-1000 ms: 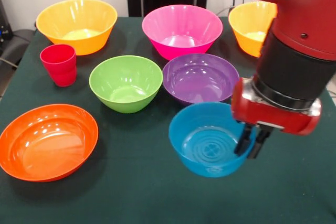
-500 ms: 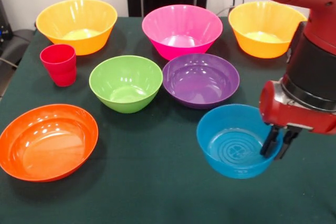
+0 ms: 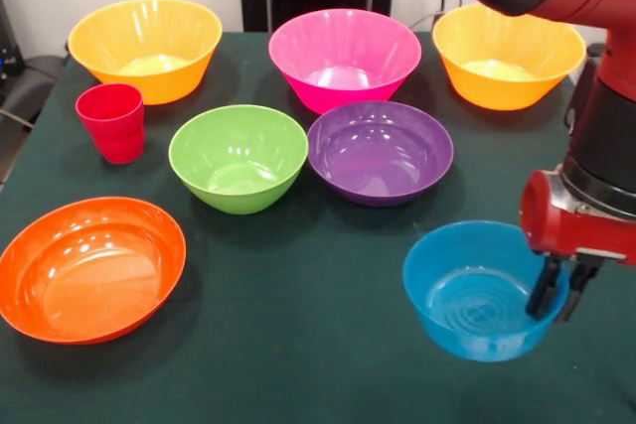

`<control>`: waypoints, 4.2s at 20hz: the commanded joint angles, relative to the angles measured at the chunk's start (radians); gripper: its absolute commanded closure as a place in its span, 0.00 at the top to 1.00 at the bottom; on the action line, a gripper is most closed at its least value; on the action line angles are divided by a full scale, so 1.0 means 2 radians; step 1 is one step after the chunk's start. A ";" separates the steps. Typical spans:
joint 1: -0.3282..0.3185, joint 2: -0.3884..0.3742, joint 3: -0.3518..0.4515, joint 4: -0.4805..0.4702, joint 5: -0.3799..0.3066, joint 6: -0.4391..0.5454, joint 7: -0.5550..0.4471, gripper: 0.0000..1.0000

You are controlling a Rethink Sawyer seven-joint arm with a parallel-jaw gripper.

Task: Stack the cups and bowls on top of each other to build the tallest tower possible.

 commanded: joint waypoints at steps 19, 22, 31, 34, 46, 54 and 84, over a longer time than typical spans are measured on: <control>0.019 0.028 -0.163 -0.104 -0.039 0.408 0.029 1.00; 0.018 0.031 -0.151 -0.092 -0.031 0.373 0.033 1.00; 0.013 0.018 -0.100 -0.026 -0.016 0.246 0.020 1.00; 0.011 0.017 -0.087 -0.007 -0.011 0.208 0.015 1.00; -0.011 0.003 -0.030 0.090 0.010 0.036 -0.002 1.00; -0.030 -0.033 -0.013 0.188 0.013 -0.030 -0.006 1.00; -0.012 -0.158 0.000 0.550 -0.022 -0.272 0.039 1.00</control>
